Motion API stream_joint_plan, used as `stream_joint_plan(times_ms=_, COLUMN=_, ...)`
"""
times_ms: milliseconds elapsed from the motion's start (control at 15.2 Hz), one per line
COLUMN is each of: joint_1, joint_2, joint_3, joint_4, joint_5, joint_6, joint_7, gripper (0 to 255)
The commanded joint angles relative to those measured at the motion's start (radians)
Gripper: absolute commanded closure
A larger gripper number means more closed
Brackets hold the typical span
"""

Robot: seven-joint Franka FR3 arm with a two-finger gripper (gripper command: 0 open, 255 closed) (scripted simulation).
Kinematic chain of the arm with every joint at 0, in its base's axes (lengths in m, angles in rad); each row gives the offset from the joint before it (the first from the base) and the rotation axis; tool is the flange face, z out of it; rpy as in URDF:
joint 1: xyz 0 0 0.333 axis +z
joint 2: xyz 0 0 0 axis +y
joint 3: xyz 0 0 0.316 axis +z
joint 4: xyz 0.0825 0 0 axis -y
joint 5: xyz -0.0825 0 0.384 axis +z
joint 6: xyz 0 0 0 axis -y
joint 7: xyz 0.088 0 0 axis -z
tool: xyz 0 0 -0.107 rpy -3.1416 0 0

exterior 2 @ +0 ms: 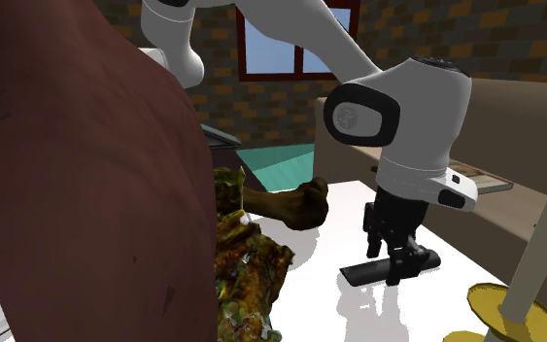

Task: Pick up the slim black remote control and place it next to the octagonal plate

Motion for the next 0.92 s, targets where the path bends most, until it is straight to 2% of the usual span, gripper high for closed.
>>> stream_joint_plan(times_ms=0, joint_1=0.000, joint_2=0.000, joint_3=0.000, joint_4=0.000, joint_5=0.000, joint_6=0.000, joint_7=0.000, gripper=255)
stream_joint_plan(times_ms=528, joint_1=0.000, joint_2=0.000, joint_3=0.000, joint_4=0.000, joint_5=0.000, joint_6=0.000, joint_7=0.000, gripper=255)
stream_joint_plan(times_ms=858, joint_1=-0.006, joint_2=-0.048, joint_3=0.008, joint_4=-0.008, joint_5=0.008, joint_6=-0.040, joint_7=-0.003, gripper=255)
